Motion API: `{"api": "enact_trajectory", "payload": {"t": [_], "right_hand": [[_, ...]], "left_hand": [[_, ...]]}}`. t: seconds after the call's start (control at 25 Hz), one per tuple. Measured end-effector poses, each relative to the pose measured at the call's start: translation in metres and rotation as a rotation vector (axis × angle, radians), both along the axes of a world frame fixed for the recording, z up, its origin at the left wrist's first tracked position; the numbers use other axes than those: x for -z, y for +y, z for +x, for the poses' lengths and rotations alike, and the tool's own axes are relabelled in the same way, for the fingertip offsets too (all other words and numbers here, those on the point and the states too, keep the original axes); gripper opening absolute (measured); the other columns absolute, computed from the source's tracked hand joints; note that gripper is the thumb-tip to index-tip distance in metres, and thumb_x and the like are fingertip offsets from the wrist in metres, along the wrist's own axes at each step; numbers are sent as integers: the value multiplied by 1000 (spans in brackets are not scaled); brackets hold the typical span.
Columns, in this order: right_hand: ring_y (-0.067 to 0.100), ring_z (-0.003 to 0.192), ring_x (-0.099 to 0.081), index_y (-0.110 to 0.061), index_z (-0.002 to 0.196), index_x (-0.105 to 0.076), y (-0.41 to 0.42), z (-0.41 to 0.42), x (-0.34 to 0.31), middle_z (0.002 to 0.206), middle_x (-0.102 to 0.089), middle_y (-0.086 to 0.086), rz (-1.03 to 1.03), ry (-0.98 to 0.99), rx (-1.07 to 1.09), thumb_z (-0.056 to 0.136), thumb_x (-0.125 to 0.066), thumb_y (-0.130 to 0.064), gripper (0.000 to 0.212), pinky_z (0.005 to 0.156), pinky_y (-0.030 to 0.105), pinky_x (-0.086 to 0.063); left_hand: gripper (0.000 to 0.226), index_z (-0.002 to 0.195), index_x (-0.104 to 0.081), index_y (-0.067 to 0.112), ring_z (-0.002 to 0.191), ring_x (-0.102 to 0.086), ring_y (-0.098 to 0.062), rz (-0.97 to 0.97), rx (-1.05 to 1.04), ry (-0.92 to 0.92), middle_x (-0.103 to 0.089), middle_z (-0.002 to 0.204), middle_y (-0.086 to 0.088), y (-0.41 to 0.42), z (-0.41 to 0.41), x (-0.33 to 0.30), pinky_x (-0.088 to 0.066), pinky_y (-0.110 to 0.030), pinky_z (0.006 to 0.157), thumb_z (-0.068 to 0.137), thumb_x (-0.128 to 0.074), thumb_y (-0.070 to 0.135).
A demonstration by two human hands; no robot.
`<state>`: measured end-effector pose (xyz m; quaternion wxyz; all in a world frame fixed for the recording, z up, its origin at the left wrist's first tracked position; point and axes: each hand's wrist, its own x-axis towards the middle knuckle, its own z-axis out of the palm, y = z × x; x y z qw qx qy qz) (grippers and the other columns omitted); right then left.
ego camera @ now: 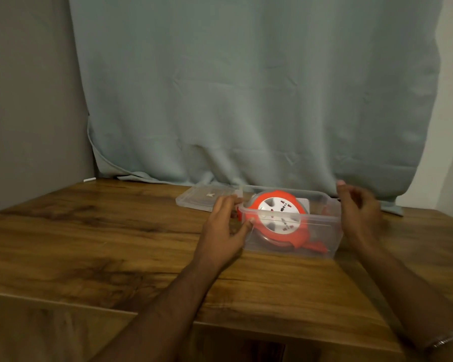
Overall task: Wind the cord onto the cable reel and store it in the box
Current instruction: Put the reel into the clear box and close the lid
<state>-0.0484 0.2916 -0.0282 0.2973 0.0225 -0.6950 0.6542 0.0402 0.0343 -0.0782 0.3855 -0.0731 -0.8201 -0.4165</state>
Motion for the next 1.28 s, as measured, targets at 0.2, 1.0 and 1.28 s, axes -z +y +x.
{"api": "enact_trajectory", "payload": {"t": [0.2, 1.0, 1.28], "right_hand": [[20, 108, -69, -19, 146, -58, -11, 4, 29, 135, -66, 4, -345, -29, -295, 96, -67, -51, 61, 79, 33, -58], [18, 89, -61, -22, 126, -66, -10, 8, 42, 104, -64, -7, 142, 104, 141, 105, -46, -58, 46, 71, 33, -43], [22, 95, -64, -22, 128, -66, -11, 12, 41, 107, -70, -3, 207, 134, 167, 100, -45, -60, 51, 72, 31, -45]], "left_hand": [[44, 137, -58, 33, 111, -62, 5, 71, 55, 7, -55, 134, 22, 2, 4, 1, -60, -27, 90, 97, -73, 42], [28, 126, -58, 19, 114, -60, -24, -782, -599, -277, -60, 126, -4, -66, -99, -5, -49, -45, 89, 99, -65, 23], [15, 107, -62, 6, 100, -60, -23, 30, -324, 270, -63, 110, -13, -56, -85, -85, -46, -32, 81, 109, -54, 20]]}}
